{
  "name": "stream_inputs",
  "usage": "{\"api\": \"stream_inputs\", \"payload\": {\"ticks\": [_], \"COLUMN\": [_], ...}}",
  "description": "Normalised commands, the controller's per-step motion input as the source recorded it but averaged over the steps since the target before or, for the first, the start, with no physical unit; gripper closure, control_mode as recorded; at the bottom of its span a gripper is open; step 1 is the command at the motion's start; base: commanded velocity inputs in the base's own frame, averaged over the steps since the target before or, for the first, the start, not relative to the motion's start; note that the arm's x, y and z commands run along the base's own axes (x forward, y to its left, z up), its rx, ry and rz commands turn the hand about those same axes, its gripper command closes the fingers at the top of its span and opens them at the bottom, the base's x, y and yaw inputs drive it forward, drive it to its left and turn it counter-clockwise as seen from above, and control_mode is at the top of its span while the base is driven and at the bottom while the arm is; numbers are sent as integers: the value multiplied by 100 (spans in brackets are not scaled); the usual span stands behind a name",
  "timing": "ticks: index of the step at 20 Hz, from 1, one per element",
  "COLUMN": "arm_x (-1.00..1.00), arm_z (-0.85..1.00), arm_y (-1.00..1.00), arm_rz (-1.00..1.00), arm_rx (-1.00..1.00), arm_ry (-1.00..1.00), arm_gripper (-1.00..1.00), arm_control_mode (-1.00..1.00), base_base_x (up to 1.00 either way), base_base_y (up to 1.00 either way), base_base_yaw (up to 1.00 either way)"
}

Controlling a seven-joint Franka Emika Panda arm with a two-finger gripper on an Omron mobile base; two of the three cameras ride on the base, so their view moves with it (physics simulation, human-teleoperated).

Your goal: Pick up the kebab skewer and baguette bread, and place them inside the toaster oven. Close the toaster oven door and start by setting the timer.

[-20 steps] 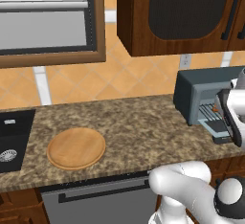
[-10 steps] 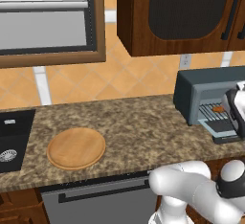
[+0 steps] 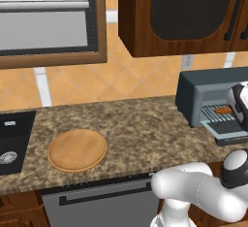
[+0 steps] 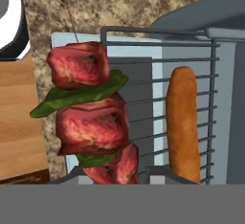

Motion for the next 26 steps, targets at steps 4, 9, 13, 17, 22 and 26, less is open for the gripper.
{"api": "stream_inputs", "payload": {"ticks": [4, 9, 13, 17, 22, 26], "arm_x": [1, 8, 12, 9, 11, 14], "arm_z": [-16, -9, -12, -9, -5, -3], "arm_y": [-8, -2, 0, 0, 0, 0], "arm_rz": [0, 1, 2, 3, 3, 3], "arm_rx": [7, 3, 1, 0, 0, 0], "arm_ry": [1, 0, 0, 0, 0, 0], "arm_gripper": [100, 100, 100, 100, 100, 100], "arm_control_mode": [-100, -100, -100, -100, -100, -100], "base_base_x": [0, 0, 0, 0, 0, 0], "base_base_y": [0, 0, 0, 0, 0, 0], "base_base_yaw": [0, 0, 0, 0, 0, 0]}}
